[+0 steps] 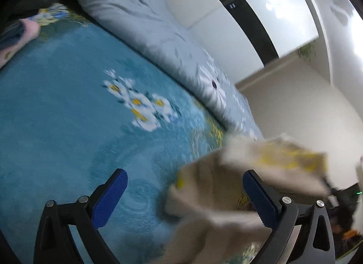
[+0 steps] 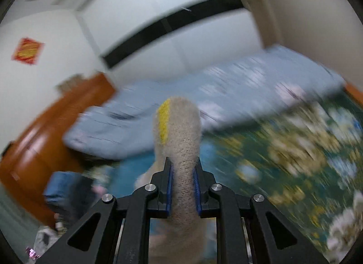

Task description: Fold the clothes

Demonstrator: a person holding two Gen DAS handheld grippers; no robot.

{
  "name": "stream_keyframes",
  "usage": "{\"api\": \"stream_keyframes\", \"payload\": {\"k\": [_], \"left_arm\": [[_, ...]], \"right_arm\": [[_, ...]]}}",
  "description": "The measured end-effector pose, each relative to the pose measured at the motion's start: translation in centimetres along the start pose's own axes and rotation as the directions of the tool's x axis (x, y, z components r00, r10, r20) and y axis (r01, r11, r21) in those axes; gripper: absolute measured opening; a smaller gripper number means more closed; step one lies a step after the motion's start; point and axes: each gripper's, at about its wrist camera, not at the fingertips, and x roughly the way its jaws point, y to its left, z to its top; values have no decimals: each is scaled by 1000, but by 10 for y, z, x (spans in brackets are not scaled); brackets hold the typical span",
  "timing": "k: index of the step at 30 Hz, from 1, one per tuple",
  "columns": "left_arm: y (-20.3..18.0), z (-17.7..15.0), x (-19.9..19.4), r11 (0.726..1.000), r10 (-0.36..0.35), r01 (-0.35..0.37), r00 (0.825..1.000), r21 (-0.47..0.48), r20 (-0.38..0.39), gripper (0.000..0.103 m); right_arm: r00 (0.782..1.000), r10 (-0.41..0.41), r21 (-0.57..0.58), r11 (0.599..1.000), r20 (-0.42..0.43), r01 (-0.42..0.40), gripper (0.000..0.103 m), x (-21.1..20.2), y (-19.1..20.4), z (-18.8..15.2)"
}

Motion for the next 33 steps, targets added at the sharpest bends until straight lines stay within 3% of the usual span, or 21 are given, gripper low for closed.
{"api": "stream_keyframes", "payload": {"k": [4, 10, 14, 17, 22, 27, 32, 33], "left_arm": [[-11, -11, 45, 999, 2, 2, 996, 35, -93, 103], [-19, -23, 99, 998, 20, -11, 984, 56, -179, 103], [-28, -33, 125, 998, 10, 5, 976, 69, -217, 102], [-33, -40, 142, 996, 41, -18, 967, 91, -251, 102], [-39, -52, 161, 992, -110, 122, 945, 18, -308, 100], [-47, -60, 168, 991, -102, 124, 955, 59, -280, 77], [-51, -57, 166, 991, -84, 107, 963, 79, -257, 36], [-51, -56, 165, 991, -90, 113, 963, 75, -252, 33]], "right_arm": [[988, -150, 142, 978, -47, 155, 16, 13, -100, -29], [976, -213, 306, 928, -38, 214, 16, -15, -201, -71], [970, -229, 346, 906, -80, 242, 16, -18, -236, -106], [975, -199, 411, 885, -94, 220, 16, -19, -260, -130], [982, -168, 434, 881, -87, 189, 17, -16, -269, -137], [982, -163, 411, 892, -93, 187, 17, -16, -263, -132], [980, -170, 409, 891, -101, 197, 17, -14, -258, -130], [980, -170, 410, 891, -101, 197, 17, -14, -257, -130]]}}
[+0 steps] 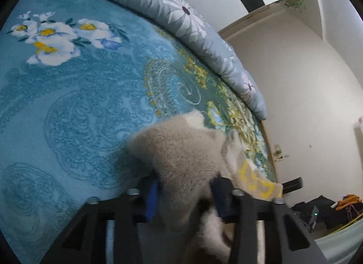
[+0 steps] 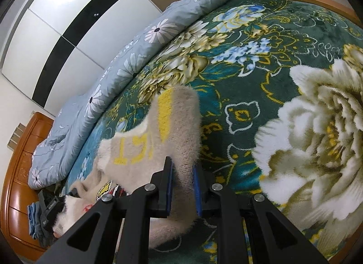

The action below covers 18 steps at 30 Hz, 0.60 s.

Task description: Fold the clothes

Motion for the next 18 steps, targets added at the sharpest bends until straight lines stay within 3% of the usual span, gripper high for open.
{"api": "stream_keyframes", "payload": {"k": [5, 10, 13, 15, 18], "left_arm": [[-8, 6, -20, 996, -86, 86, 995, 1, 53, 27], [-10, 17, -76, 992, -128, 127, 971, 18, 201, 25], [0, 22, -134, 991, -134, 136, 932, 19, 337, 23], [8, 24, -176, 990, -135, 140, 893, 20, 429, 23], [23, 20, -232, 995, -82, 99, 835, -3, 544, 23]], "right_arm": [[1000, 21, -36, 999, 12, -21, 17, -8, 25, 1], [995, 102, -149, 984, 0, -101, 17, -12, 90, 1], [983, 183, -214, 960, -15, -182, 16, -8, 139, 2], [966, 255, -253, 933, -37, -255, 16, -1, 175, 4], [933, 353, -303, 883, -73, -358, 16, 11, 225, 4]]}}
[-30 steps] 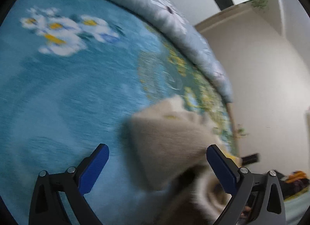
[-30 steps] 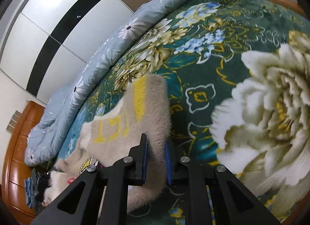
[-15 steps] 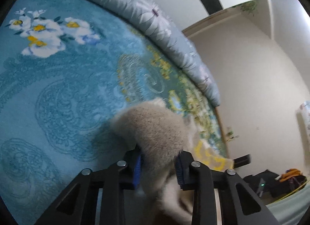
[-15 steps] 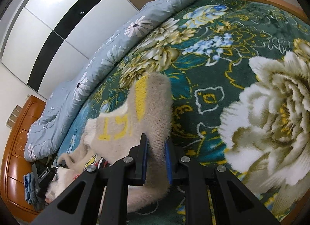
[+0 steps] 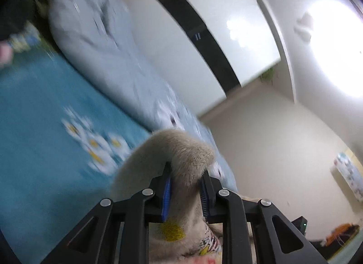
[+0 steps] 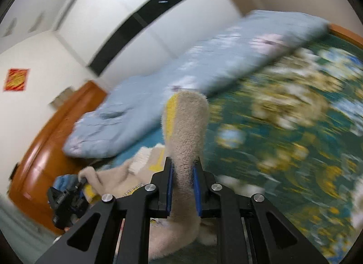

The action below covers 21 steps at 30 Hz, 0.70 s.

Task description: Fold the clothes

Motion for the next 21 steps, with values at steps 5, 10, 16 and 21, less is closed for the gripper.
{"api": "stream_keyframes", "payload": {"k": [5, 10, 16, 21], "left_arm": [[43, 20, -30, 988, 141, -134, 987, -77, 83, 23], [84, 19, -8, 949, 288, -285, 958, -138, 7, 23], [98, 19, 11, 927, 333, -334, 942, -171, -37, 23], [95, 17, 13, 910, 369, -376, 927, -175, -68, 34]], "right_arm": [[997, -3, -62, 998, -79, -2, 16, 74, 30, 12], [967, -175, -21, 985, -188, 174, 16, 150, -4, -4], [929, -262, 80, 953, -262, 292, 18, 181, -64, -28], [954, -210, 96, 967, -213, 234, 39, 148, -69, -34]]}}
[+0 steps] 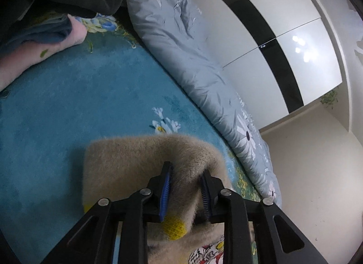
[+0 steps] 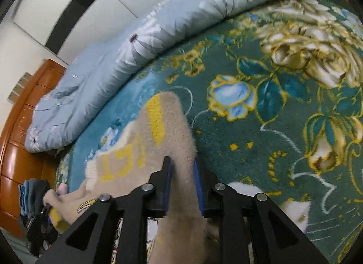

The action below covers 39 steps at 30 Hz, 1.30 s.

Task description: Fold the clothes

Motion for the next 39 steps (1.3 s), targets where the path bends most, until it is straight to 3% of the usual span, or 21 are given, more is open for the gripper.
{"api": "stream_keyframes", "payload": {"k": [2, 5, 10, 13, 17, 20, 23, 24, 25, 26, 27, 31, 34, 39], "left_arm": [[-1, -6, -12, 1000, 10, -10, 1000, 2, 0, 64], [-9, -13, -30, 999, -1, 0, 1000, 35, 22, 84], [-26, -37, -50, 991, -46, 52, 998, 125, -50, 85], [-33, -52, -63, 976, -72, 94, 991, 197, -115, 85], [-14, -86, -80, 946, 44, 9, 987, 323, -154, 85], [20, -110, -80, 934, 115, -28, 967, 355, -228, 85], [49, -128, -68, 942, 163, -46, 928, 331, -335, 85], [55, -134, -65, 943, 176, -53, 917, 327, -357, 85], [55, -138, -65, 941, 178, -52, 916, 335, -359, 85], [51, -140, -65, 936, 178, -46, 917, 348, -358, 85], [48, -142, -66, 931, 178, -40, 917, 362, -357, 85], [36, -160, -62, 929, 130, 30, 905, 368, -404, 84], [28, -172, -59, 907, 178, 2, 905, 421, -386, 84], [32, -168, -61, 914, 188, -23, 909, 405, -372, 69]], "right_arm": [[999, 46, -25, 999, 25, -45, 49, -23, -1, -13], [997, 61, -82, 995, -37, -64, 49, -45, -6, -50], [982, 110, -73, 990, -152, -122, 49, -62, -25, -127], [973, 156, -30, 986, -169, -163, 49, -55, -26, -154], [959, 238, 35, 971, -154, -236, 50, -45, -25, -188], [953, 280, 56, 960, -118, -275, 50, -41, -18, -205], [954, 291, 69, 956, -79, -286, 49, -46, -12, -215], [948, 310, 88, 949, -75, -304, 41, -47, -13, -219], [942, 324, 108, 943, -88, -314, 33, -45, -13, -225], [935, 337, 129, 937, -106, -323, 17, -43, -12, -231], [934, 335, 141, 938, -121, -318, 12, -42, -13, -236], [946, 322, 150, 938, -42, -313, 10, -67, -24, -236], [956, 288, 118, 949, 61, -293, 9, -105, -37, -223], [970, 194, 108, 972, 145, -211, 9, -143, -66, -211]]}}
